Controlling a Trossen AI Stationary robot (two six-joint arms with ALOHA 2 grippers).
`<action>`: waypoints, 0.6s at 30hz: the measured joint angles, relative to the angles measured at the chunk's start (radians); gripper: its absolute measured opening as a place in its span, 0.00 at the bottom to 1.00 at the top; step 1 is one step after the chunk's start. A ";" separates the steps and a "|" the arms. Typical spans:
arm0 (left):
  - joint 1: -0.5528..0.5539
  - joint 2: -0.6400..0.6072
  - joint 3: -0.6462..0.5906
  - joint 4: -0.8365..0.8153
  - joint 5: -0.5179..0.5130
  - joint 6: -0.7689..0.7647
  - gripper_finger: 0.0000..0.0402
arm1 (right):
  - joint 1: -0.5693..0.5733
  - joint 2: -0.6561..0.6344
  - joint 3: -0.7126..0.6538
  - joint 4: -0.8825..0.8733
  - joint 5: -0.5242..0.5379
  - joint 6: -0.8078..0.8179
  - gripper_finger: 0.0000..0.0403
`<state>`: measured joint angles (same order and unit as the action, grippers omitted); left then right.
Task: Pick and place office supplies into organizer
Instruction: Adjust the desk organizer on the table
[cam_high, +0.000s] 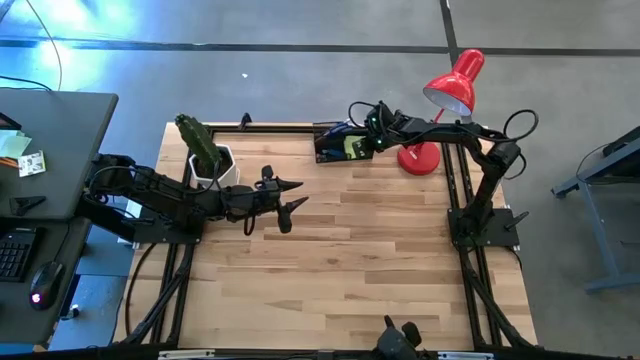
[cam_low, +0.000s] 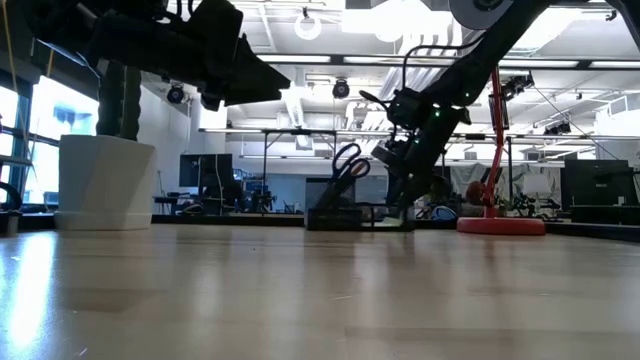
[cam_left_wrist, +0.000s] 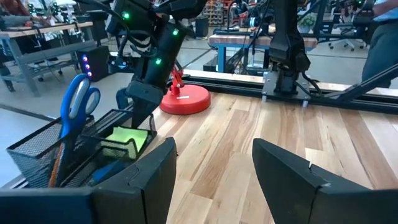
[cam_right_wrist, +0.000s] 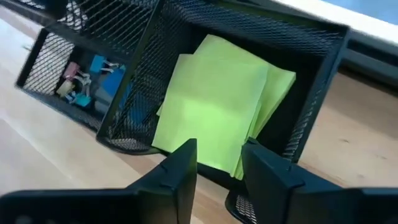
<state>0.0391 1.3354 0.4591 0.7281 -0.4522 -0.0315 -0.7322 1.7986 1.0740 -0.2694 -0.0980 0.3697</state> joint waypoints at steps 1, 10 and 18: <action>0.000 0.000 0.000 -0.002 0.000 0.000 0.50 | 0.000 -0.005 -0.001 -0.004 0.008 -0.008 0.30; 0.000 0.000 0.000 -0.006 0.000 0.000 0.50 | 0.043 -0.124 -0.003 -0.014 0.033 -0.063 0.31; 0.000 0.000 0.000 -0.006 0.000 0.000 0.50 | 0.188 -0.165 -0.011 -0.069 0.044 -0.173 0.31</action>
<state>0.0390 1.3354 0.4591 0.7221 -0.4526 -0.0315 -0.5438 1.6333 1.0631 -0.3388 -0.0542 0.1968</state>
